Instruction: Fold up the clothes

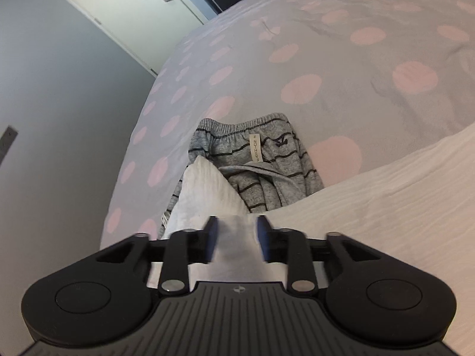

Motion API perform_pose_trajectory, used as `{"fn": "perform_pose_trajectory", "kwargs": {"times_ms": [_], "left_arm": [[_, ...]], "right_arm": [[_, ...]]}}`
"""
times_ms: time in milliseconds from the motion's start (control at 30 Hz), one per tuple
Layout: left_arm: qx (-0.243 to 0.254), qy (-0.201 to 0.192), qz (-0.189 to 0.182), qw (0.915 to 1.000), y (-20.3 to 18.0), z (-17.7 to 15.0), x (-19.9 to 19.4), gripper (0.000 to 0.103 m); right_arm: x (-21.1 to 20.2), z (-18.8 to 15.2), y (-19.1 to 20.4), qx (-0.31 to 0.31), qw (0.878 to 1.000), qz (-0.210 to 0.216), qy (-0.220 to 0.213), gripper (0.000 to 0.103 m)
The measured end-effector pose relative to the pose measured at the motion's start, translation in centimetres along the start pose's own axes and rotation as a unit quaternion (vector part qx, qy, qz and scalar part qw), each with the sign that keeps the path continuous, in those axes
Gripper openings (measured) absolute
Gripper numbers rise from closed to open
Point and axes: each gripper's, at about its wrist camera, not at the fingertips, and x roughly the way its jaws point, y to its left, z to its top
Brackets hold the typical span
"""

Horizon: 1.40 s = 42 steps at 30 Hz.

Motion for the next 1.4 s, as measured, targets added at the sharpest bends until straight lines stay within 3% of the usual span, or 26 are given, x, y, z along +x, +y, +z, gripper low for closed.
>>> {"fn": "perform_pose_trajectory", "kwargs": {"times_ms": [100, 200, 300, 400, 533, 600, 633, 700, 800, 933, 1033, 1167, 1233, 1333, 1400], "left_arm": [[-0.033, -0.016, -0.013, 0.9993, 0.7, -0.4, -1.9, 0.044], [-0.044, -0.02, -0.023, 0.9986, 0.9, -1.2, -3.9, 0.045], [-0.059, -0.021, -0.035, 0.9975, 1.1, -2.2, -5.3, 0.045], [-0.075, -0.019, -0.046, 0.9959, 0.9, -3.3, -5.8, 0.045], [-0.095, 0.0, -0.059, 0.9937, 0.4, -4.7, -5.2, 0.045], [-0.1, 0.008, -0.059, 0.9932, 0.3, -5.1, -4.8, 0.045], [-0.102, 0.012, -0.059, 0.993, 0.2, -5.3, -4.7, 0.045], [-0.109, 0.017, -0.06, 0.9921, 0.3, -5.6, -4.4, 0.045], [-0.121, 0.018, -0.059, 0.9908, 0.6, -5.9, -4.3, 0.045], [-0.129, 0.024, -0.057, 0.9897, 0.7, -6.3, -3.9, 0.045], [-0.127, 0.029, -0.059, 0.9898, 0.6, -6.7, -3.8, 0.045], [-0.122, 0.031, -0.061, 0.9902, 0.4, -7.0, -3.6, 0.045], [-0.119, 0.033, -0.061, 0.9905, 0.3, -7.1, -3.3, 0.045], [-0.124, 0.032, -0.061, 0.9898, 0.6, -7.3, -3.2, 0.045], [-0.134, 0.026, -0.062, 0.9887, 1.2, -7.4, -3.4, 0.045]], "right_arm": [[-2.3, 1.3, -0.4, -0.018, 1.0, -0.013, -0.012, 0.053], [-3.9, 1.9, -0.4, -0.058, 0.996, -0.069, -0.017, 0.057], [-3.9, 1.8, -1.6, -0.056, 0.994, -0.095, -0.017, 0.057], [-2.2, 0.9, -3.0, -0.043, 0.992, -0.117, 0.024, 0.051], [-0.5, -0.3, -4.4, -0.011, 0.993, -0.085, 0.075, 0.051], [0.3, -1.0, -4.7, -0.002, 0.993, -0.067, 0.097, 0.026], [0.4, -1.3, -4.9, 0.004, 0.993, -0.059, 0.105, 0.005], [0.0, -1.2, -4.7, -0.001, 0.993, -0.061, 0.097, 0.005], [-2.1, -0.1, -3.2, -0.048, 0.994, -0.089, 0.032, 0.005], [-3.8, 0.9, -2.0, -0.088, 0.988, -0.12, -0.045, 0.005], [-2.9, 0.6, -1.9, -0.117, 0.978, -0.158, -0.066, 0.005], [-0.8, -0.2, -3.9, -0.106, 0.98, -0.163, -0.048, 0.005], [0.6, -0.8, -4.8, -0.097, 0.982, -0.164, -0.017, 0.008], [2.2, -1.7, -5.3, -0.104, 0.978, -0.177, 0.029, 0.024], [2.1, -1.8, -5.2, -0.104, 0.977, -0.182, 0.031, 0.027]]}}
